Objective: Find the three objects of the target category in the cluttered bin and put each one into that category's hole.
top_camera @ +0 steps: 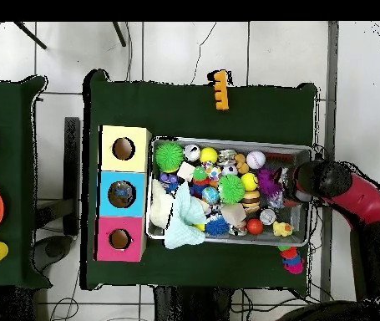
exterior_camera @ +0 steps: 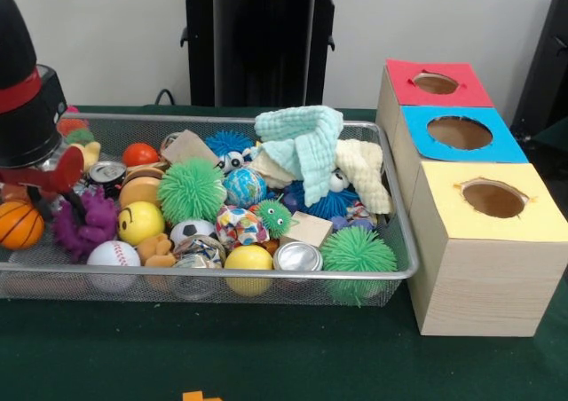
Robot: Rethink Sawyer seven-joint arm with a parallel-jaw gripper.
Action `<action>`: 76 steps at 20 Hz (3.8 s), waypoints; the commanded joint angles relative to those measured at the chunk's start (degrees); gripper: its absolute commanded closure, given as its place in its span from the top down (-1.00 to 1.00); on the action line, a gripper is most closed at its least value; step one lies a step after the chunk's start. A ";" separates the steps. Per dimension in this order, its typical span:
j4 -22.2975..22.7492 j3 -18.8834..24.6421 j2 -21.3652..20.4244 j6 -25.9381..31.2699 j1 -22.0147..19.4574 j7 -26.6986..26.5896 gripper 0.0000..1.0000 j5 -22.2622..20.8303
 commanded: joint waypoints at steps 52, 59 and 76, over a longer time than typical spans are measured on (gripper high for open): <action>6.03 9.42 -9.33 15.37 -11.10 -14.77 -1.00 -15.04; 8.55 9.48 -14.73 17.92 -8.80 -9.35 -1.00 -13.86; 19.54 10.37 -22.76 13.17 -8.84 -4.51 -1.00 -10.36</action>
